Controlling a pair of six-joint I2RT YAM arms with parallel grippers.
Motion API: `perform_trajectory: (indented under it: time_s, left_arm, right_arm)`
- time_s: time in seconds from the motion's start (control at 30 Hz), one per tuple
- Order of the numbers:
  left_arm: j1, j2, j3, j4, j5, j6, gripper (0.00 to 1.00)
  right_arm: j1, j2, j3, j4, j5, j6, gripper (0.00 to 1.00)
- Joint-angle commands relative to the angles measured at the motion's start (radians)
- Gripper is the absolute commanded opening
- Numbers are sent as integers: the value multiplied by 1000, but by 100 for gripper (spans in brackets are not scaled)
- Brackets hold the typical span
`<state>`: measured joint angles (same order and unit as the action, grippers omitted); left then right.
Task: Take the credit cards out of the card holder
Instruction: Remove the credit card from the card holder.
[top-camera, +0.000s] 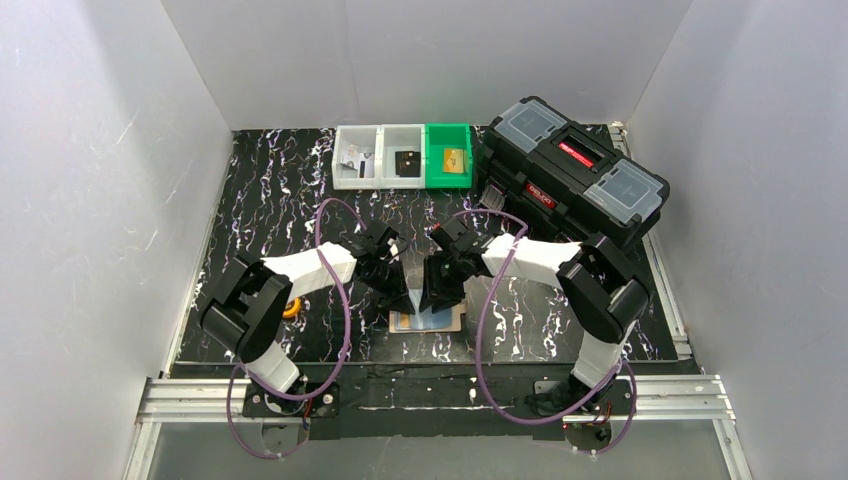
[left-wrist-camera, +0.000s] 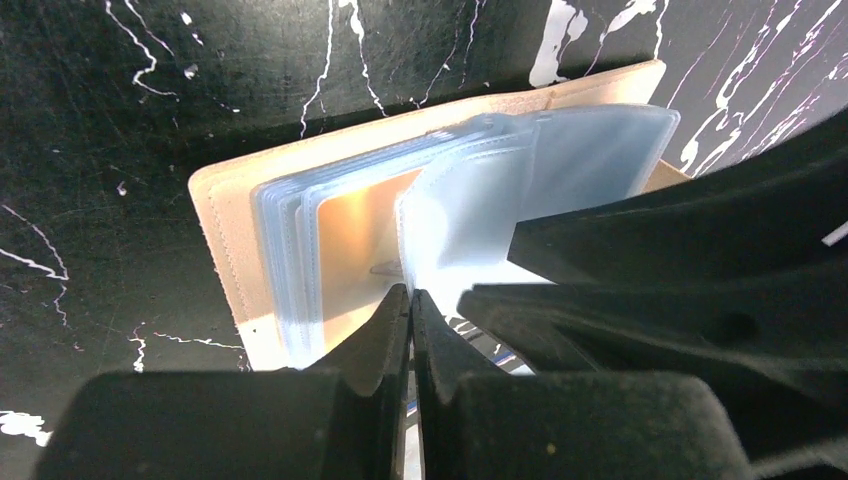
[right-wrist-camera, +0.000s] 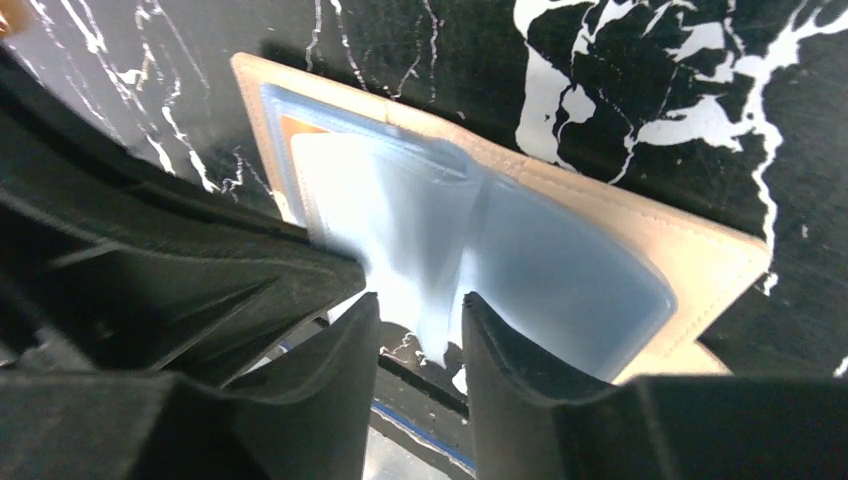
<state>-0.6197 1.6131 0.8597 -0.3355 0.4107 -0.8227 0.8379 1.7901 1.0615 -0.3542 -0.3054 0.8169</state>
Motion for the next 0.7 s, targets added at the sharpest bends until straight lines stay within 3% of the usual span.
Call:
perform_trajectory:
  time_s: [0.0,0.17,0.43,0.67]
  left_arm:
    - [-8,-22,17,-1,-4,-6,0]
    - [-17,-33,28,1,7,-5,0]
    - [-39,-60,46,43,32,-11,30]
    - [-66,-20,92,67,41,-27,38]
  right_arm:
    - [-3,-75,63,-72,28,-21,48]
    - [-3,-127,103,-150,78,-30,61]
    - [-11,-233,128,-286,218,-45,66]
    - [-18,-334,93,-358,300,-29,68]
